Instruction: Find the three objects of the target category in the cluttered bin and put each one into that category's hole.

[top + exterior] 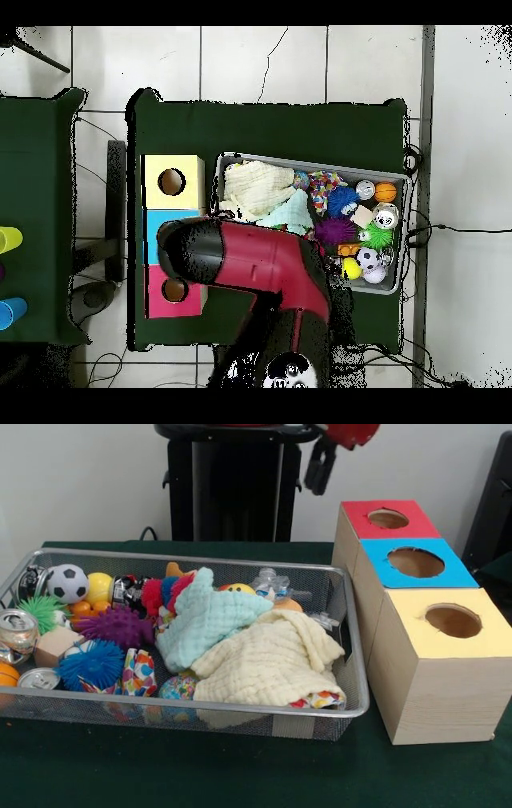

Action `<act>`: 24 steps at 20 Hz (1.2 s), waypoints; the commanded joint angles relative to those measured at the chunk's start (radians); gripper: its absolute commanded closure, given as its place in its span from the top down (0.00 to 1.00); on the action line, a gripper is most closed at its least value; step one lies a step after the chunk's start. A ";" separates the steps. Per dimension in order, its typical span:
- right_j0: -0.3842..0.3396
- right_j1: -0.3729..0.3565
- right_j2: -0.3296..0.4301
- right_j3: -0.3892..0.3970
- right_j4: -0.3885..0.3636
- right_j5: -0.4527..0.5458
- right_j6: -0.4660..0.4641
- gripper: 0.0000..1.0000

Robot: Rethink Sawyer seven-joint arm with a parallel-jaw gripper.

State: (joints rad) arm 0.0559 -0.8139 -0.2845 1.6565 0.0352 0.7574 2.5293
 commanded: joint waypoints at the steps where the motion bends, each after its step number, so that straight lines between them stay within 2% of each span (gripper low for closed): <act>1: -0.077 0.071 0.099 0.121 -0.046 -0.170 -0.025 0.00; 2: -0.088 0.070 0.114 0.139 -0.043 -0.202 -0.015 1.00; 11: -0.011 0.126 0.038 0.108 -0.072 -0.227 0.077 1.00; 15: -0.005 0.131 0.036 0.118 -0.049 -0.224 0.087 1.00; 17: -0.011 0.140 0.050 0.133 -0.041 -0.257 0.086 1.00; 21: -0.017 0.156 0.053 0.122 -0.061 -0.263 0.048 1.00; 24: -0.051 0.157 0.078 0.099 -0.115 -0.243 -0.061 1.00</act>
State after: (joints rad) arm 0.0457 -0.7023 -0.2846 1.7115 -0.0049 0.5332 2.5293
